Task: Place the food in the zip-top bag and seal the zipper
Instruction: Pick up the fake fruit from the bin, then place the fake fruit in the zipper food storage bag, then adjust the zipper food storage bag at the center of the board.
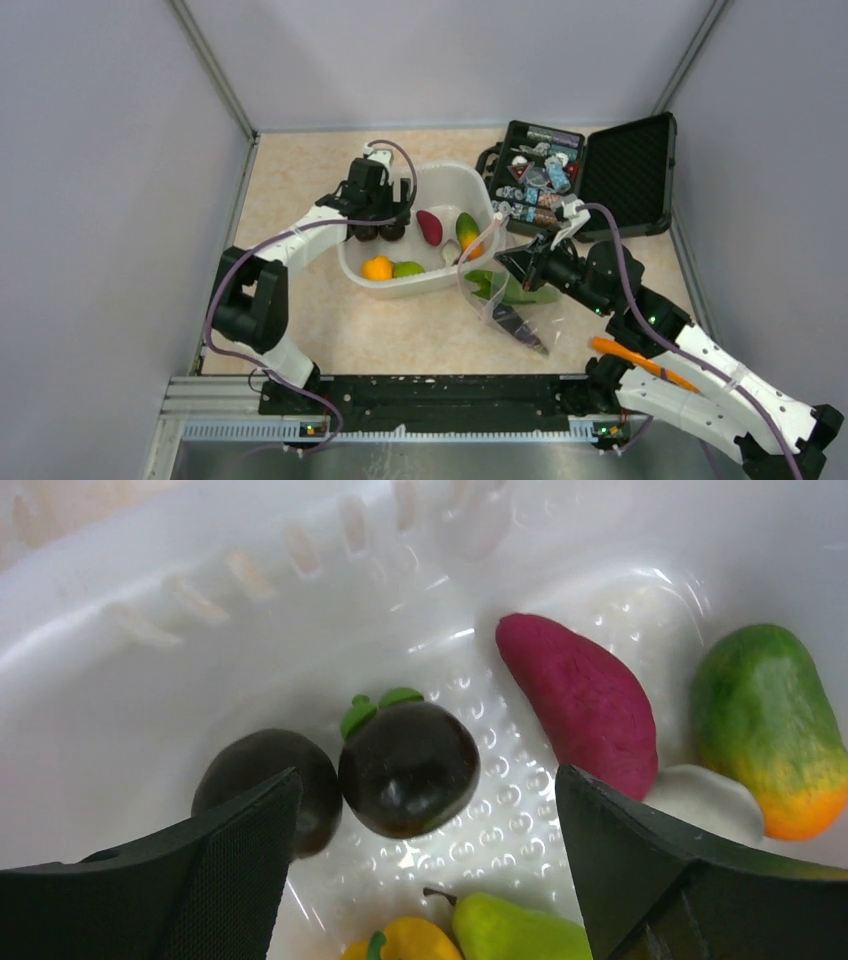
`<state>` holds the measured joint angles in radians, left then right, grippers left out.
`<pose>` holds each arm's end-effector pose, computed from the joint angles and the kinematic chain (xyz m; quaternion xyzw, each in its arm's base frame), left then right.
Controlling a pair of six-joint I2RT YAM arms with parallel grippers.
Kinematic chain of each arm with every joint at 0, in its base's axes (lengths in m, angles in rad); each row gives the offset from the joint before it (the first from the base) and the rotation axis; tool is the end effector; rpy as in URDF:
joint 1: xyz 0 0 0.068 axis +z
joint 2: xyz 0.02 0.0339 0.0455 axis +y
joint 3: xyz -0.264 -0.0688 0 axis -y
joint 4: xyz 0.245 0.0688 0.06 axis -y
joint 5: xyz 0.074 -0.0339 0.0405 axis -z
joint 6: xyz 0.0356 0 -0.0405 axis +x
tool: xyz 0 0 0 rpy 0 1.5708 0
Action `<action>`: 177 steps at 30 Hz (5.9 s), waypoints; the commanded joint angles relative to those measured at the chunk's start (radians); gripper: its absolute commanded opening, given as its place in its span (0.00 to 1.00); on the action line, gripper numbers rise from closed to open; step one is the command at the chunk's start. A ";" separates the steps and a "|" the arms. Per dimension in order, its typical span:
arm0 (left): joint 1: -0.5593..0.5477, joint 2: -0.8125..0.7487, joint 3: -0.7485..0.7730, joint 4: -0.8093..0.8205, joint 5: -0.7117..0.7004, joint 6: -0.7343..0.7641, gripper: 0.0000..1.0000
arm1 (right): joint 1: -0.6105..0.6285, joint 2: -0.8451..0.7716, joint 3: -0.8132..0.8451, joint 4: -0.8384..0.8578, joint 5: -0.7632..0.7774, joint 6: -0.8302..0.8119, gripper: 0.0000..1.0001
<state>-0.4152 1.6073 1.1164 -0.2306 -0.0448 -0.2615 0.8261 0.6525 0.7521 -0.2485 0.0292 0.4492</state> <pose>0.3266 -0.1422 0.2424 0.0607 0.9090 -0.1175 0.3953 0.1068 0.1143 0.3416 -0.1326 0.7460 0.3795 0.5309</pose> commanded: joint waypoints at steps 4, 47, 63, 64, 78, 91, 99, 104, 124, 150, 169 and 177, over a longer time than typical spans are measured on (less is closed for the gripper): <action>0.020 0.127 0.208 -0.067 0.098 0.076 0.90 | -0.010 -0.035 0.002 0.039 -0.009 0.014 0.00; -0.017 0.103 0.148 -0.120 0.018 0.045 0.44 | -0.010 -0.028 0.000 0.053 0.023 0.012 0.00; -0.025 -0.181 0.044 0.014 0.277 -0.019 0.42 | -0.009 -0.037 -0.011 0.039 0.064 0.035 0.00; -0.026 -0.199 0.031 0.025 0.297 -0.026 0.42 | -0.010 -0.036 -0.011 0.037 0.069 0.035 0.00; -0.167 -0.559 -0.223 0.376 0.527 -0.193 0.44 | -0.009 0.012 0.004 0.022 0.124 0.044 0.00; -0.365 -0.467 -0.208 0.398 0.549 -0.125 0.46 | -0.010 -0.037 -0.048 0.098 0.109 0.104 0.00; -0.480 -0.354 -0.072 0.288 0.455 0.015 0.47 | -0.010 -0.055 -0.044 0.090 0.099 0.113 0.00; -0.518 -0.290 -0.052 0.273 0.353 0.040 0.47 | -0.010 -0.081 -0.047 0.102 0.094 0.117 0.00; -0.548 -0.191 -0.033 0.473 0.295 -0.046 0.61 | -0.009 -0.090 -0.044 0.157 0.071 0.174 0.00; -0.549 -0.373 -0.106 0.467 0.213 0.003 0.79 | -0.009 -0.230 -0.038 -0.074 0.469 0.331 0.00; -0.544 -0.249 0.053 0.202 0.154 -0.010 0.85 | -0.010 -0.256 0.023 0.050 0.236 0.200 0.00; -0.544 -0.410 -0.059 0.313 0.125 0.036 0.92 | -0.010 -0.232 0.020 -0.016 0.270 0.190 0.00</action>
<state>-0.9577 1.3083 1.1011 -0.0296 0.0944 -0.2554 0.8196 0.4000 0.7361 -0.2790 0.2871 0.6636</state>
